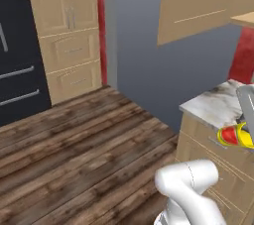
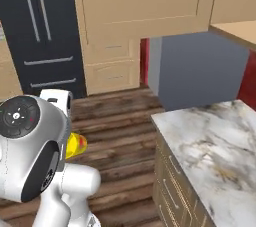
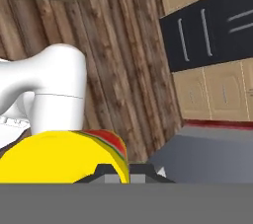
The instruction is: Open the cabinet directly in front. Then move the beer and the cup to the dining counter with the jar on it.
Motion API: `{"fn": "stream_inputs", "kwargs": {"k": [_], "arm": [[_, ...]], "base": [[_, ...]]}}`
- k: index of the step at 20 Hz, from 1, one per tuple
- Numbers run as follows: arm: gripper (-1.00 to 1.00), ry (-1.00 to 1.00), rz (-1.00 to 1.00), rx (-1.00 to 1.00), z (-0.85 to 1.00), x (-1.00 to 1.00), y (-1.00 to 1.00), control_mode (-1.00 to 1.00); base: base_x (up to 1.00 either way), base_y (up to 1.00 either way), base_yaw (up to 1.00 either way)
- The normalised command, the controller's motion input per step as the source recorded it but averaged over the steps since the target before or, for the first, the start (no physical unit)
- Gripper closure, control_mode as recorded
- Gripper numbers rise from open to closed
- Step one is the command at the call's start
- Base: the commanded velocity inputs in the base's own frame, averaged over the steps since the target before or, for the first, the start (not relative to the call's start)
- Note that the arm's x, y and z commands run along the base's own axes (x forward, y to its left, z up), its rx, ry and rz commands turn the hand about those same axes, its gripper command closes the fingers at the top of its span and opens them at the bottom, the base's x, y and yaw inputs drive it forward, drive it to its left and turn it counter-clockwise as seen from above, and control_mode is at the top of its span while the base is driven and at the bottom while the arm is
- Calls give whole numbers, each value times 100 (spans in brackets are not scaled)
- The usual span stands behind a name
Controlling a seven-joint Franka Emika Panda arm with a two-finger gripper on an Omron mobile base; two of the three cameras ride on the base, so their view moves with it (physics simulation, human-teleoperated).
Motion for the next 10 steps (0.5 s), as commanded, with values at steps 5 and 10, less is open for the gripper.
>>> {"fn": "stream_inputs", "kwargs": {"k": [5,10], "arm": [[100,0,0,0,0,0,0,100],[100,0,0,0,0,0,0,100]], "base": [[-18,32,49],[-14,32,51]]}}
